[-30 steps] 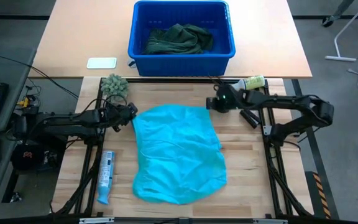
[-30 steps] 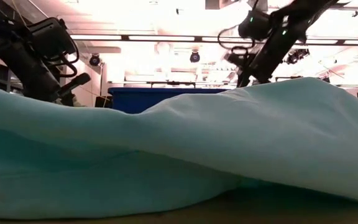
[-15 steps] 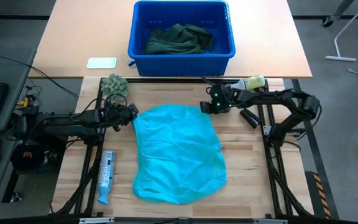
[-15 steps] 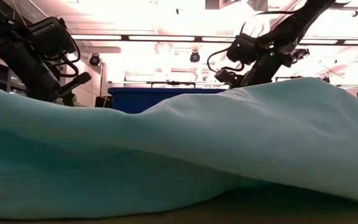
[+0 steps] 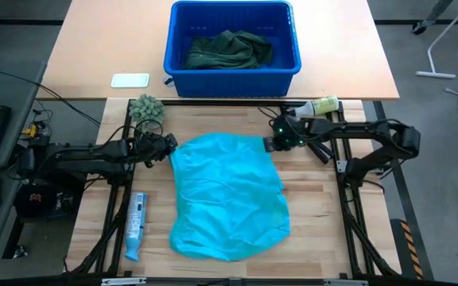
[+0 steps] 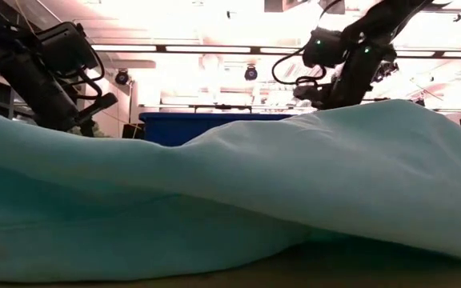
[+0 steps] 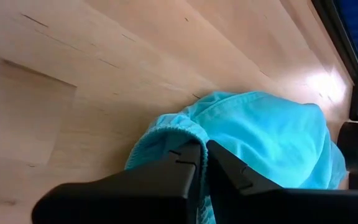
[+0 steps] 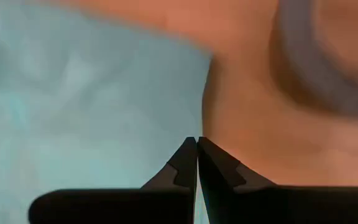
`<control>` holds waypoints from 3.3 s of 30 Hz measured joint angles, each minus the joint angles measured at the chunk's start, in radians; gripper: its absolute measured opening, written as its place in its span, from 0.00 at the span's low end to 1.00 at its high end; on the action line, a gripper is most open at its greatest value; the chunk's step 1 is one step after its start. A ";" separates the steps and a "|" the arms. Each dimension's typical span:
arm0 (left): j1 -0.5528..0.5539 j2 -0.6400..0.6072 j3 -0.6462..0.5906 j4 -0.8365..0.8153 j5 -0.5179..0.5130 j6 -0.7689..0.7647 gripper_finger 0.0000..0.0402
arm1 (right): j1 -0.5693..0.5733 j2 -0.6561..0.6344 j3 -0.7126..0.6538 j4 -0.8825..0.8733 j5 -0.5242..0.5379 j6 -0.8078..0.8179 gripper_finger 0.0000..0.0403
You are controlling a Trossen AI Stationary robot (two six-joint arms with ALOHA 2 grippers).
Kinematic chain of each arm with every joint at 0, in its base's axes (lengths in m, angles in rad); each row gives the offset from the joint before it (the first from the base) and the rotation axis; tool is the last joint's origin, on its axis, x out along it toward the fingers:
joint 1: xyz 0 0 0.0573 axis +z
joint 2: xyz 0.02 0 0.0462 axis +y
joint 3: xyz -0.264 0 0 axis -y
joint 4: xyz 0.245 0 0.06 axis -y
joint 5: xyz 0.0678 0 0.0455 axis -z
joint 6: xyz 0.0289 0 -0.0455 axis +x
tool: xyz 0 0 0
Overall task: Fold laundry
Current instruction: Fold the light blue shorts
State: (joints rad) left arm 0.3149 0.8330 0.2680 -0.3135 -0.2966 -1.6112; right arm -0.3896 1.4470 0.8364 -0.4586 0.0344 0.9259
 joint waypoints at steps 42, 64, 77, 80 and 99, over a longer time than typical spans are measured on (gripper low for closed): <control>0.000 -0.001 0.000 0.022 0.014 0.019 0.00 | -0.170 0.087 0.000 0.103 -0.194 -0.059 0.38; 0.000 -0.001 0.000 0.027 0.024 0.035 0.00 | -0.124 0.172 0.005 0.191 -0.148 0.112 0.39; 0.000 0.000 0.000 0.026 0.021 0.052 0.00 | -0.061 0.152 0.067 0.219 -0.221 0.051 0.39; 0.000 0.000 0.000 0.026 0.018 0.052 0.00 | -0.056 0.152 0.079 0.328 -0.254 0.034 0.39; 0.000 0.000 0.000 0.028 0.026 0.052 0.00 | -0.167 0.360 0.097 0.732 -0.423 -0.097 0.39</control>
State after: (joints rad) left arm 0.3145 0.8326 0.2684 -0.2859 -0.2710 -1.5593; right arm -0.5565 1.8072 0.9329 0.2734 -0.3886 0.8288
